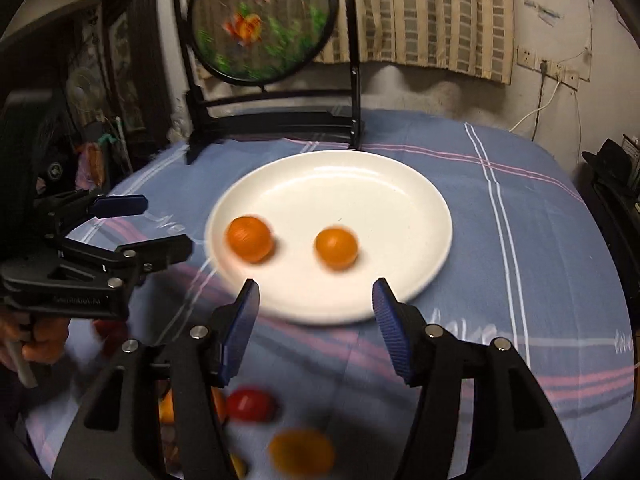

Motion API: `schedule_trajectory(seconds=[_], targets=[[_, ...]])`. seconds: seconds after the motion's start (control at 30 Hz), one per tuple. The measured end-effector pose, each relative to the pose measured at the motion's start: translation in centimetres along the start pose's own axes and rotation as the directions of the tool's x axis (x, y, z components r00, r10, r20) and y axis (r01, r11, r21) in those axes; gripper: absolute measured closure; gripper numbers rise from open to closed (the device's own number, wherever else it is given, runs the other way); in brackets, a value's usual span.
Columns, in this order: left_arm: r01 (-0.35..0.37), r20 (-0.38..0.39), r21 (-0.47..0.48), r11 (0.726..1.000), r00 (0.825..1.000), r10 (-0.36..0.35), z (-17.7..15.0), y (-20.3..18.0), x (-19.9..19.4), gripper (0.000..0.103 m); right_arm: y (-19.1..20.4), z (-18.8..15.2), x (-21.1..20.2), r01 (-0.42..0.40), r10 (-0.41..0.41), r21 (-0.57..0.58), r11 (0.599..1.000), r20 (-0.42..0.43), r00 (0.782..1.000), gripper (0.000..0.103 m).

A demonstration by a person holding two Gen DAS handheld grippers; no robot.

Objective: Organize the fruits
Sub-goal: 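Carry both fruits onto the white plate and open both grippers, then grasp a dark purple plum with the right gripper while the left gripper grasps a pale yellow fruit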

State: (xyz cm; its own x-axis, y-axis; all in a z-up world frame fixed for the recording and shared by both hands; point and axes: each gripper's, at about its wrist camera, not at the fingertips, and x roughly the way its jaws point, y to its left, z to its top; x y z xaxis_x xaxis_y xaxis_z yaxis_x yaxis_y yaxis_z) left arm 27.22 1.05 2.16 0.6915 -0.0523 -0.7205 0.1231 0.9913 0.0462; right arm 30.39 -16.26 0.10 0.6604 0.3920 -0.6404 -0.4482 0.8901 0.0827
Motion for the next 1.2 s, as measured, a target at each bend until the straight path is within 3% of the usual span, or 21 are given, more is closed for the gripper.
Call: schedule_trajectory(seconds=[0.33,0.5,0.83,1.13,1.2], targets=[[0.107,0.008,-0.010,0.994,0.994,-0.107,-12.6,-0.9,-8.6,0.006,4.2,-10.5,-9.6,-0.031,0.031,-0.022,0.999,0.003,1.000,0.041],[0.143,0.011,0.076,0.987,0.989,-0.144,-16.7,-3.1,-10.1,0.006,6.5,-13.9,-11.5,-0.044,0.041,-0.057,0.997,-0.052,0.998,0.041],[0.155,0.025,0.153,0.976,0.987,-0.160,-18.3,-5.2,-10.3,0.006,8.7,-17.3,-10.1,-0.038,0.024,-0.108,0.993,-0.130,0.991,0.041],[0.142,0.032,0.156,0.977,0.988,-0.149,-18.5,-5.1,-10.4,0.006,8.8,-17.1,-9.3,-0.030,0.014,-0.108,0.994,-0.147,0.989,0.041],[0.142,0.032,0.155,0.978,0.988,-0.148,-18.5,-5.1,-10.3,0.006,8.9,-17.1,-9.2,-0.030,0.013,-0.116,0.993,-0.149,0.989,0.046]])
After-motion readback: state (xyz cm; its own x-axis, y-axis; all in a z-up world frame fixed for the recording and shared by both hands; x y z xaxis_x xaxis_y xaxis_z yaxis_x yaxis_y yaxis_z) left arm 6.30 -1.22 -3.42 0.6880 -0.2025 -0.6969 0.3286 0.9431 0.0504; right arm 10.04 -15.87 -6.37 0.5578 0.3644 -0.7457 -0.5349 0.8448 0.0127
